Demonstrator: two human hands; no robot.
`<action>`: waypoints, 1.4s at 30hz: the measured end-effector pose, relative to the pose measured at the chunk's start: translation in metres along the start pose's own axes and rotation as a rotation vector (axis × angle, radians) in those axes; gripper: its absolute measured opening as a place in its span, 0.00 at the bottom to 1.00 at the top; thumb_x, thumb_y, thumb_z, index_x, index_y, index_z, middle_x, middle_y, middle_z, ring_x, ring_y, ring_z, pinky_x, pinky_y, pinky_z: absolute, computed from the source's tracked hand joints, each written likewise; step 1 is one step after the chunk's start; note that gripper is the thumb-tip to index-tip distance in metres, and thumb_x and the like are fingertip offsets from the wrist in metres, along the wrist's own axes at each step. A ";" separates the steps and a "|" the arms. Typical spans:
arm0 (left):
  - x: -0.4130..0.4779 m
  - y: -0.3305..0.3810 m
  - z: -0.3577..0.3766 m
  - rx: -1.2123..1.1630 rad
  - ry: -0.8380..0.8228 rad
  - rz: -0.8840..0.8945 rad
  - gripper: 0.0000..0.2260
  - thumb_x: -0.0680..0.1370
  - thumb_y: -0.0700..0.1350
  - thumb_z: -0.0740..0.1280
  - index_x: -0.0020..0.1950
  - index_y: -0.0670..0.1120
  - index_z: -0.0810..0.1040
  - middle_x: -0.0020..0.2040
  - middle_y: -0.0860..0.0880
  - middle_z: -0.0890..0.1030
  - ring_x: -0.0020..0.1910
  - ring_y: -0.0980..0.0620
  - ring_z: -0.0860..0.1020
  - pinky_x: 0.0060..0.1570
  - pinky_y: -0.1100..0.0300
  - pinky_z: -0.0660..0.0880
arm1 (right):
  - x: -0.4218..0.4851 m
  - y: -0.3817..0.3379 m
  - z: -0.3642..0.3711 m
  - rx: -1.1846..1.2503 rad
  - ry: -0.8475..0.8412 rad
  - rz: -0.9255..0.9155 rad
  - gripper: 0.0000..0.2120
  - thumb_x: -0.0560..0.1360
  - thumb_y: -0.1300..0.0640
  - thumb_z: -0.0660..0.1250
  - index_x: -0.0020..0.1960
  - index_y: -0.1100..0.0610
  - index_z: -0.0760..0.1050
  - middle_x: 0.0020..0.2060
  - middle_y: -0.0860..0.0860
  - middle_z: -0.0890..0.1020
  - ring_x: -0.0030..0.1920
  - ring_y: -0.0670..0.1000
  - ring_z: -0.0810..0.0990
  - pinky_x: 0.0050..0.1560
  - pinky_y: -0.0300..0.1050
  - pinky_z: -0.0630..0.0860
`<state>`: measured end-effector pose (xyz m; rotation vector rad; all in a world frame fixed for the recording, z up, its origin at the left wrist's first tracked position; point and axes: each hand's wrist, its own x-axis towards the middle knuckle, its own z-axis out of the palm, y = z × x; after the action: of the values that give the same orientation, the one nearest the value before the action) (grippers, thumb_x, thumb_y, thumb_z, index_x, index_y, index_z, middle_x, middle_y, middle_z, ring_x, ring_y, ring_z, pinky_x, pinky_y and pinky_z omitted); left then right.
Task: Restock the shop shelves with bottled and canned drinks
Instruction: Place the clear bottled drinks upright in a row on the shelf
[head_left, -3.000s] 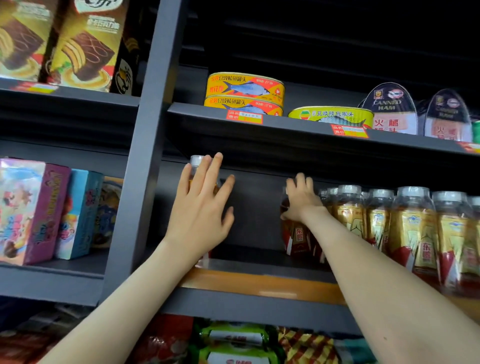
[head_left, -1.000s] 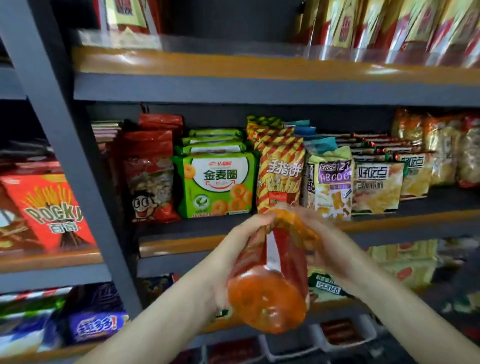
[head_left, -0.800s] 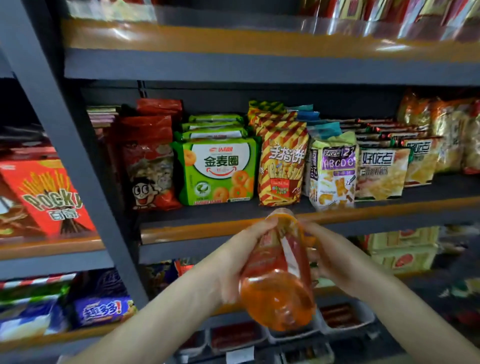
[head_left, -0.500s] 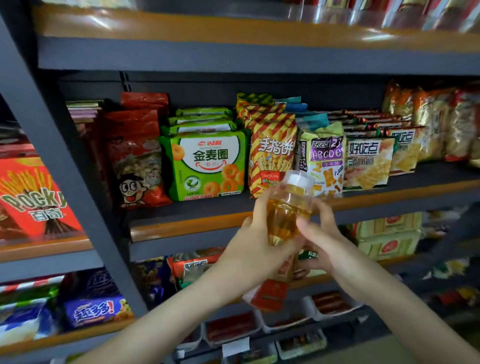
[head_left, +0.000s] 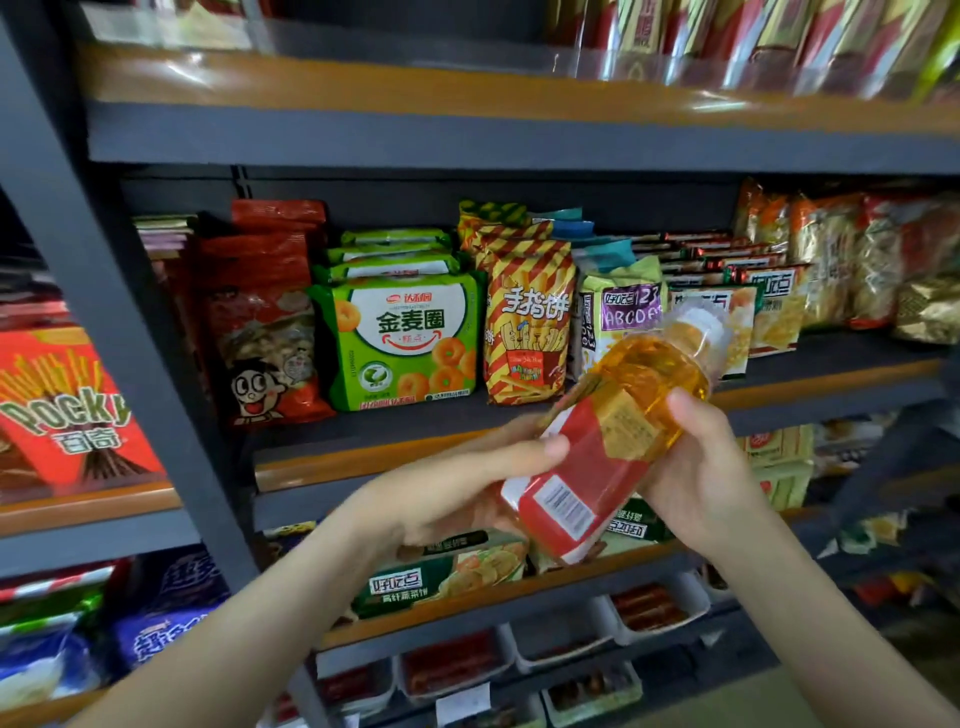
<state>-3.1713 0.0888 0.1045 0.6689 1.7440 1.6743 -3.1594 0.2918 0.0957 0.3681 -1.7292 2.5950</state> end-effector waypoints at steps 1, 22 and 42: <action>-0.001 -0.001 0.001 -0.012 -0.034 -0.024 0.41 0.60 0.66 0.77 0.68 0.55 0.69 0.61 0.49 0.80 0.59 0.48 0.79 0.59 0.49 0.77 | 0.001 -0.001 0.001 0.002 -0.009 0.002 0.56 0.51 0.40 0.82 0.71 0.61 0.65 0.51 0.58 0.83 0.50 0.58 0.83 0.44 0.50 0.81; 0.127 0.034 0.099 1.460 0.997 0.637 0.44 0.63 0.61 0.77 0.74 0.53 0.63 0.56 0.41 0.79 0.48 0.42 0.80 0.36 0.54 0.79 | 0.008 -0.083 -0.074 -0.254 0.319 -0.266 0.55 0.63 0.51 0.74 0.75 0.35 0.39 0.55 0.43 0.80 0.49 0.42 0.84 0.33 0.39 0.80; 0.490 0.182 0.286 1.351 0.941 1.115 0.21 0.78 0.50 0.61 0.68 0.42 0.73 0.66 0.37 0.73 0.65 0.39 0.72 0.64 0.47 0.69 | 0.029 -0.359 -0.469 -0.845 0.874 -1.067 0.61 0.69 0.44 0.74 0.75 0.64 0.29 0.77 0.57 0.39 0.76 0.41 0.45 0.70 0.25 0.44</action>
<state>-3.3045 0.6528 0.2410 1.8927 3.6688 1.0942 -3.2315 0.8563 0.2564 0.0462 -1.4430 0.9249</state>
